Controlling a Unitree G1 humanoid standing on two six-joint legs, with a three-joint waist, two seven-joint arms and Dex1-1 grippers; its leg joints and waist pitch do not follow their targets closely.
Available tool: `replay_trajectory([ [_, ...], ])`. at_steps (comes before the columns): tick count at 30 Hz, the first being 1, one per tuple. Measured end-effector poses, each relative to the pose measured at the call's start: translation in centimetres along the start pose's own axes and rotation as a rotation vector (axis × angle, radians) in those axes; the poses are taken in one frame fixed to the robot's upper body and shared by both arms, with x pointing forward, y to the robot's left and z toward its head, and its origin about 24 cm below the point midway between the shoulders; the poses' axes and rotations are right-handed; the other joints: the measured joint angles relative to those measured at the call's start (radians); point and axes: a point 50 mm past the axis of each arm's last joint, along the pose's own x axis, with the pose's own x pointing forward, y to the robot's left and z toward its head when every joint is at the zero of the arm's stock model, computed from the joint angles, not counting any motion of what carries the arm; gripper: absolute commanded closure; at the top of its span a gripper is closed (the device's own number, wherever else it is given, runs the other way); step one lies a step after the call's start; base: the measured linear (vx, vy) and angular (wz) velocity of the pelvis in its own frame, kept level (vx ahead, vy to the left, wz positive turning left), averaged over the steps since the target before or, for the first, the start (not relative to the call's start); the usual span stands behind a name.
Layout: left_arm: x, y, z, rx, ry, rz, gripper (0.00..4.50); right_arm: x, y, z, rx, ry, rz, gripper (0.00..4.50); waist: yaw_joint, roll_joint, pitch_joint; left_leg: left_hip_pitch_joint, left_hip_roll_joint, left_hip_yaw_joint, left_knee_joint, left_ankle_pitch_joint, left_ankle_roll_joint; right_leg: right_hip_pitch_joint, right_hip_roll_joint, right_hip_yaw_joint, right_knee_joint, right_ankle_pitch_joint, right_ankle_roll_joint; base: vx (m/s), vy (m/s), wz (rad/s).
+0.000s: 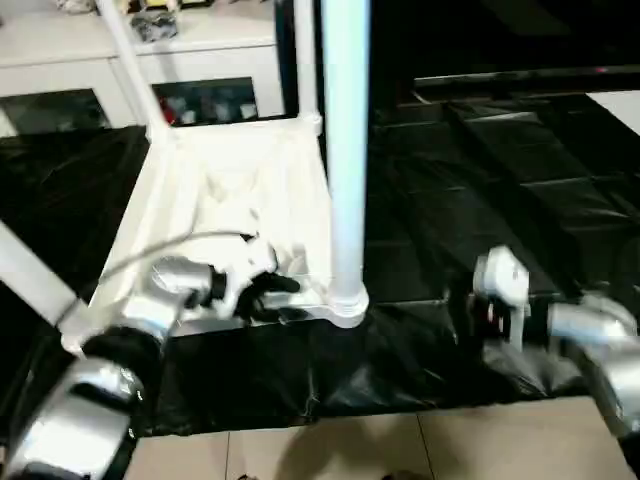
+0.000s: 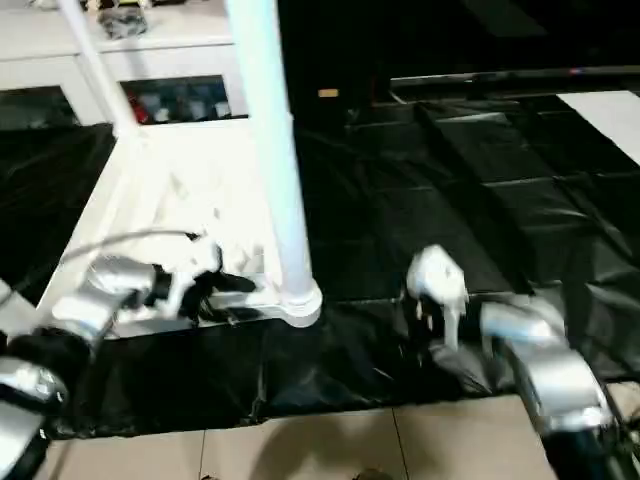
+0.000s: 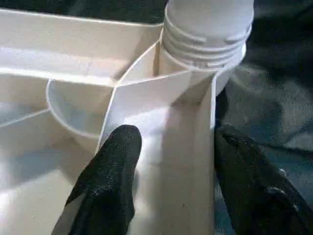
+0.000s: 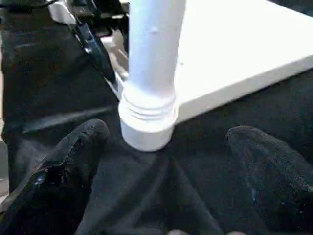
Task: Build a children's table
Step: Rotate table base
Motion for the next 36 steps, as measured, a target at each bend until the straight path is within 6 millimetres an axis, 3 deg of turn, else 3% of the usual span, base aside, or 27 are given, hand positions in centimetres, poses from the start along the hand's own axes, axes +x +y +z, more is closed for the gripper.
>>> replay_trajectory([
  [25,-0.2,-0.1,-0.3,-0.053,0.03,-0.105,4.14,0.6,0.0,0.7,0.028,0.031,0.062,0.0,0.015,-0.013,0.001,-0.001,-0.002,0.0,0.001,0.0,0.0,-0.001,-0.002,0.001,0.0,0.001,-0.002,0.0,0.0,0.0],
  [30,-0.2,-0.1,-0.2,-0.066,0.027,-0.098,4.46,3.2,0.0,1.1,0.011,0.002,0.073,0.0,0.01,-0.021,0.003,-0.001,-0.001,0.0,0.001,0.001,-0.001,-0.001,-0.002,0.0,0.002,0.0,0.001,0.0,0.0,0.0],
  [36,0.4,-0.1,0.3,-0.071,0.019,-0.088,4.46,6.0,-0.7,0.8,0.008,0.014,0.031,0.0,0.01,-0.025,0.003,-0.002,-0.002,0.001,0.001,0.001,-0.001,-0.003,-0.002,0.002,0.003,0.003,-0.004,0.0,0.0,0.0],
])
